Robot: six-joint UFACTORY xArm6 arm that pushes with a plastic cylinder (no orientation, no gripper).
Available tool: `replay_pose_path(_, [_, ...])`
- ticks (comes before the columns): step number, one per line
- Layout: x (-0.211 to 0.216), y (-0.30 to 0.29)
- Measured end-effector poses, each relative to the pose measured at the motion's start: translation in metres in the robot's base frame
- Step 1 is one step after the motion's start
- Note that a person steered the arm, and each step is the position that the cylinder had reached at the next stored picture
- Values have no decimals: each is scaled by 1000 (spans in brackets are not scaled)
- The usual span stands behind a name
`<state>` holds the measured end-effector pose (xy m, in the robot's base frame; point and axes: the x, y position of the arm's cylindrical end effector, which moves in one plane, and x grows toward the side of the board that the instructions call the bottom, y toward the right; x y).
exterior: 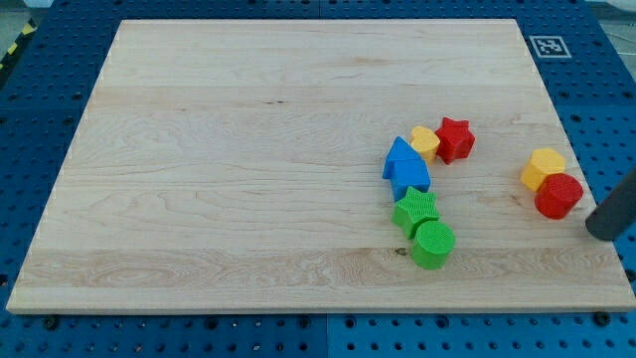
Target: Push the yellow hexagon upwards of the board
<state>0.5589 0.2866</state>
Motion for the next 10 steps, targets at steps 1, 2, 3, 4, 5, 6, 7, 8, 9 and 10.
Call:
replay_pose_path(1, [9,-14])
replay_pose_path(2, [4,-17])
replay_pose_path(3, [4,-24])
replay_pose_path(4, [-1,-52])
replay_pose_path(5, [-21,-54])
replay_pose_path(6, [-37,-46])
replay_pose_path(7, [-37,-31])
replay_pose_path(8, [-37,-32])
replay_pose_path(9, [-38,-32])
replay_pose_path(10, [-38,-32])
